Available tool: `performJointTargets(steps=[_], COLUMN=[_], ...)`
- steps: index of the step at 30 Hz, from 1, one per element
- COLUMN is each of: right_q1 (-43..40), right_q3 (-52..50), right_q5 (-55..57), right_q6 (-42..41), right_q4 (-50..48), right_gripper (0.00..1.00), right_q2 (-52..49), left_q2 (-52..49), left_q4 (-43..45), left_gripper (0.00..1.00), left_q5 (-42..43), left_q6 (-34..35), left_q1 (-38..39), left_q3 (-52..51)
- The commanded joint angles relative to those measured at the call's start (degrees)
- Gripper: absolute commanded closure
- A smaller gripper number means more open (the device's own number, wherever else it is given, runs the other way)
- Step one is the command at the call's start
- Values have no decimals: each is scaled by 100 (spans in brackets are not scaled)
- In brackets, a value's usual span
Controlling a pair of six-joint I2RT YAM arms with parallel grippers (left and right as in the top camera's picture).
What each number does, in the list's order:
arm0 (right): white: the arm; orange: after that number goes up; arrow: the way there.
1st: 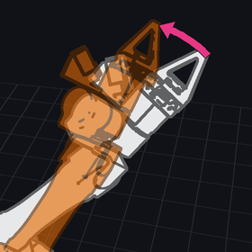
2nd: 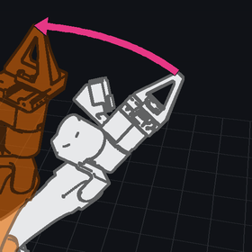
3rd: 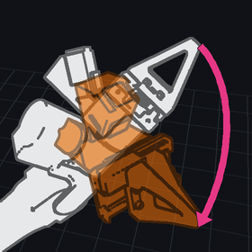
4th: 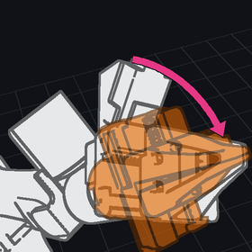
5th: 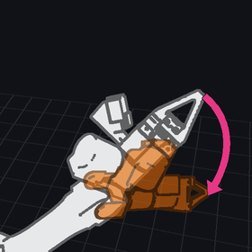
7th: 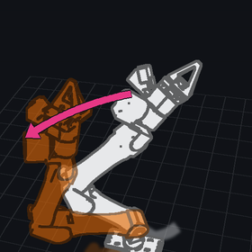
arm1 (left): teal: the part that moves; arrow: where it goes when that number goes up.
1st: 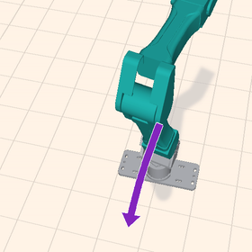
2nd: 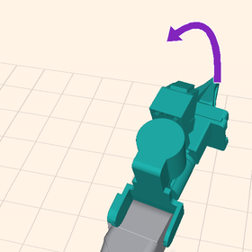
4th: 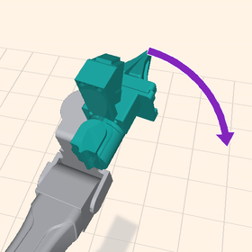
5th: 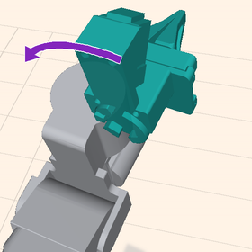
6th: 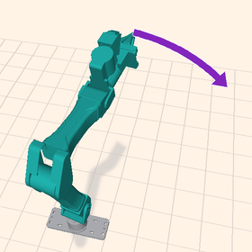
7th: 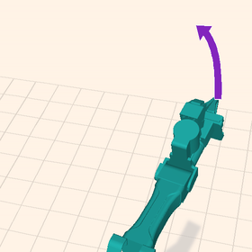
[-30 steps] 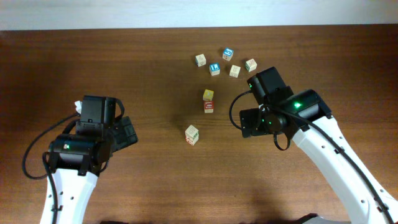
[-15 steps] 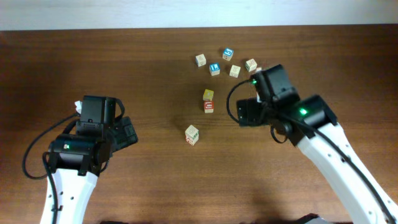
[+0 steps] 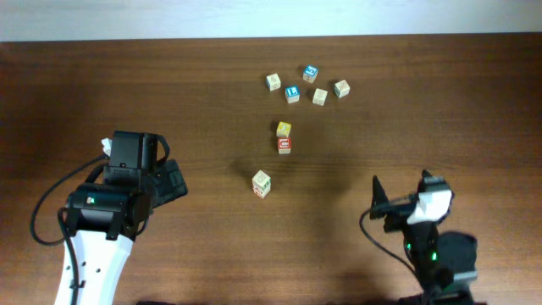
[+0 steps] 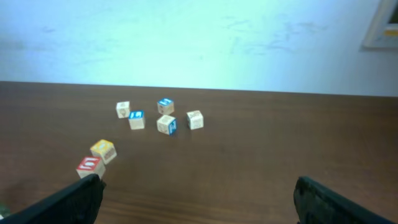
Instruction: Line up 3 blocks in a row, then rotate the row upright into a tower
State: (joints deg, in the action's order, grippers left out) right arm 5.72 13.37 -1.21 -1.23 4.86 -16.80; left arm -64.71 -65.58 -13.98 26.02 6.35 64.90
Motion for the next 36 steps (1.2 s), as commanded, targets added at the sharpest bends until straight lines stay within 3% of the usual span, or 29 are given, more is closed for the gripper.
performJointTargets(steps=[1,4,29,34,36], right_q1=[-173,-173,-170,-170,-170], right_q3=[-863,-1255,-1305,-1305,-1305], right_q5=[-70,-48,76,79,79], right_q6=[39,42,39,39,39], right_q4=[-46,-90,-39,-39,-37], right_gripper=[2,2,2,2,2], right_q2=[1200,1674,1661,1661,1661], left_q2=[66,66,72,601,1108], left_q4=[-2,-2,-4,55,568], left_gripper=[1,1,1,1,1], left_q5=[-74,-74,-87,-339,-555], left_q6=[52,52,48,46,-170], left_q1=[-13,-13,-11,-2,-4], left_q3=[-20,-20,-20,-79,-422])
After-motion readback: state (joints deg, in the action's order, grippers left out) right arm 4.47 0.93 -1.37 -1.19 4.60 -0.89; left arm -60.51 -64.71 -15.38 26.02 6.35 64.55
